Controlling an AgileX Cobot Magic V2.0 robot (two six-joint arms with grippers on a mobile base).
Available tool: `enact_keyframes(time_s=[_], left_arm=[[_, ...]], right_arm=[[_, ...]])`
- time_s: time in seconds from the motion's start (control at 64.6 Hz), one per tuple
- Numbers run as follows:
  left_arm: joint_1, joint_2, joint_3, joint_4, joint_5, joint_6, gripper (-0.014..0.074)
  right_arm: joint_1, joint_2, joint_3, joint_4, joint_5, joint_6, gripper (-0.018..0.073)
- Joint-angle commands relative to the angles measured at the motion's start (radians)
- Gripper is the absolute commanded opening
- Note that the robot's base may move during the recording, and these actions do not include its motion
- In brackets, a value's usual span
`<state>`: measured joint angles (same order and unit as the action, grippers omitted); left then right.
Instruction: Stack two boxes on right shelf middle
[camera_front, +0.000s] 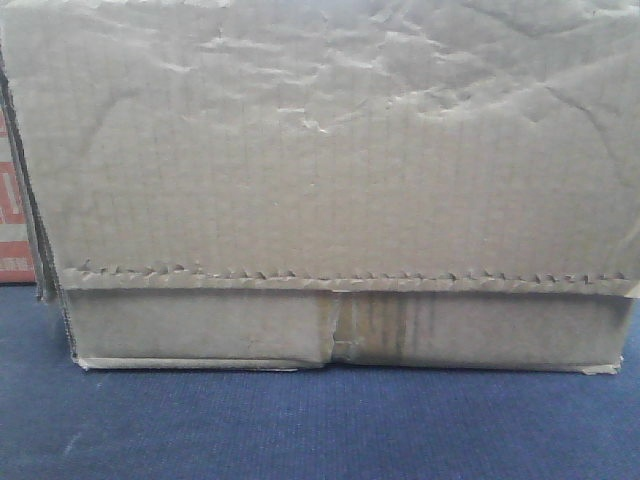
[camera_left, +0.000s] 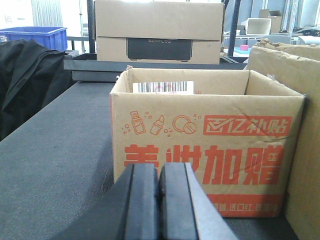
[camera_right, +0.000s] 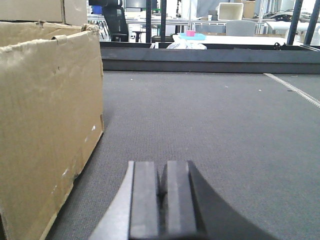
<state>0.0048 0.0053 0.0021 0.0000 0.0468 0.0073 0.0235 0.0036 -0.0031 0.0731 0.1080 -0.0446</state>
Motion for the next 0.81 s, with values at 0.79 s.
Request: enact_keyframes(time_s=[0.79], left_arm=[[0.001, -0.005, -0.002, 0.0, -0.037, 0.0, -0.0111]], right_arm=[[-0.004, -0.004, 0.003, -0.007, -0.088, 0.003, -0.0155]])
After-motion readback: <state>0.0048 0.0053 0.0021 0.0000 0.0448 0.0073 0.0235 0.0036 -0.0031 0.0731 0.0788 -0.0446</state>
